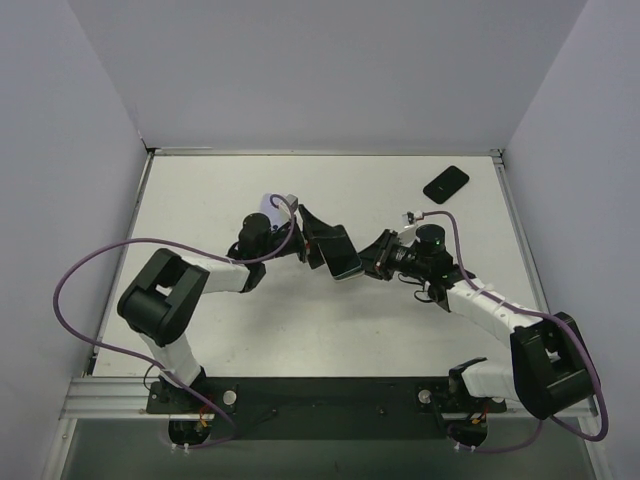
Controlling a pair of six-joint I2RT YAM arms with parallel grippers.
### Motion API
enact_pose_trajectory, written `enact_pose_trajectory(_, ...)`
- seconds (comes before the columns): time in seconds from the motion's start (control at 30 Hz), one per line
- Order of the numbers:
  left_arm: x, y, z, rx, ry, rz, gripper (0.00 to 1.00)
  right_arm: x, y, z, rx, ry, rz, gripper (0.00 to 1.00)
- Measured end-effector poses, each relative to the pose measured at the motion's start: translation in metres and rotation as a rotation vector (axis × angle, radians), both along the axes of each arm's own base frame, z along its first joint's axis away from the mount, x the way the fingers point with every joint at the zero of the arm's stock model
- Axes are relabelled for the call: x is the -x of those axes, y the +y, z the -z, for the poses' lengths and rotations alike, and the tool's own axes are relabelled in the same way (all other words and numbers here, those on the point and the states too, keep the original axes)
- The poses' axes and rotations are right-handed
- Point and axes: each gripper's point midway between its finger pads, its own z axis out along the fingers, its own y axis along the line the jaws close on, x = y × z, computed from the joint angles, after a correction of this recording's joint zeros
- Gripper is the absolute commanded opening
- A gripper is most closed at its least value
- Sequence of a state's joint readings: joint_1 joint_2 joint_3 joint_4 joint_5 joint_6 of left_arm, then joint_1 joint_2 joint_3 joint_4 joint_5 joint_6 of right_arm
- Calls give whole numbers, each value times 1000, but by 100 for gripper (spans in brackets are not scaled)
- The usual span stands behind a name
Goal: Take the phone out of the phone case
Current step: Remove the phone case from the phone.
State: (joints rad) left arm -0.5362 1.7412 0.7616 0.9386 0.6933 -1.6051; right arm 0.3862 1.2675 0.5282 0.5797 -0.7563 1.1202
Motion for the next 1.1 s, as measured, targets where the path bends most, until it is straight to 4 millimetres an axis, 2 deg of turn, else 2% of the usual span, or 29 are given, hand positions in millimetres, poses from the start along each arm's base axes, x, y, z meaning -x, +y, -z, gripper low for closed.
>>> enact_pose_trajectory(0.3, 5, -2, 28, -55, 2, 38, 86, -12, -26, 13, 90, -15, 92, 0)
enact_pose_trajectory(0.43, 6, -2, 36, -69, 5, 50, 87, -10, -36, 21, 149, -16, 112, 0)
enact_pose_trajectory(0.67, 8, -3, 54, -131, 12, 63, 86, -2, -52, 49, 285, 14, 115, 0)
enact_pose_trajectory(0.87, 4, -16, 72, -291, -24, 107, 86, 3, -68, 73, 413, 36, 124, 0)
enact_pose_trajectory(1.0, 8, -23, 84, -386, -51, 141, 86, 10, -84, 93, 565, 62, 132, 0)
enact_pose_trajectory(1.1, 16, -25, 98, -445, -42, 164, 87, 11, -87, 96, 696, 52, 117, 0)
